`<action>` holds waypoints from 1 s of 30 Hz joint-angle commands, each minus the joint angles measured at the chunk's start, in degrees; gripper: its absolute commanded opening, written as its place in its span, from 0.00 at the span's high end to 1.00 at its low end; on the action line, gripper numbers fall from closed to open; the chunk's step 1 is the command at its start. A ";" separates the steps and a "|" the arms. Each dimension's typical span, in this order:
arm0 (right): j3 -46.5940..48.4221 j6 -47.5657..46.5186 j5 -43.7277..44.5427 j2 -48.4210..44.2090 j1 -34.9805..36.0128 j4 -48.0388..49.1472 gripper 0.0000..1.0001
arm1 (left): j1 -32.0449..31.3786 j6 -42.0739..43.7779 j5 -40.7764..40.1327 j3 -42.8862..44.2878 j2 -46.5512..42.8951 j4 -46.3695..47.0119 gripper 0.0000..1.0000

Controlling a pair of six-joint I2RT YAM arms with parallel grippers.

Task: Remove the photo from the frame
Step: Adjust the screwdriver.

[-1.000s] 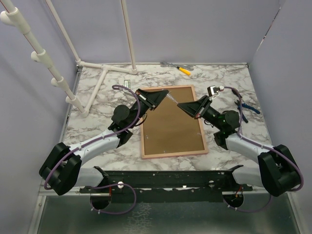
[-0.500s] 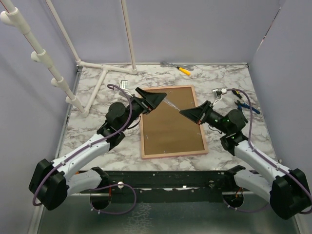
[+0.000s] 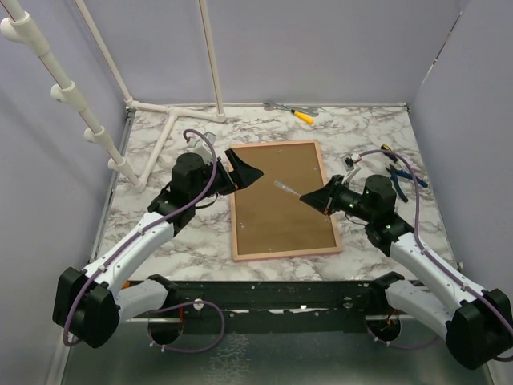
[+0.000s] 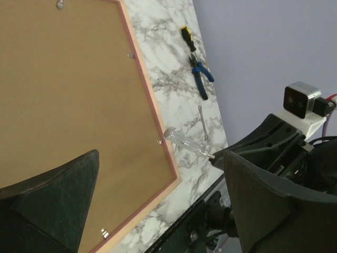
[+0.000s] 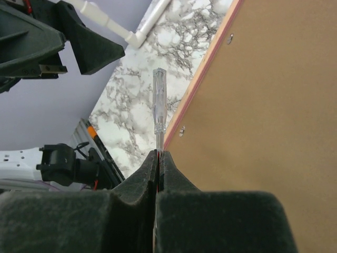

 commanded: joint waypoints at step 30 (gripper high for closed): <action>0.19 2.46 -32.30 10.47 -0.22 19.53 0.99 | 7.61 -7.74 39.45 -7.80 7.62 23.34 0.21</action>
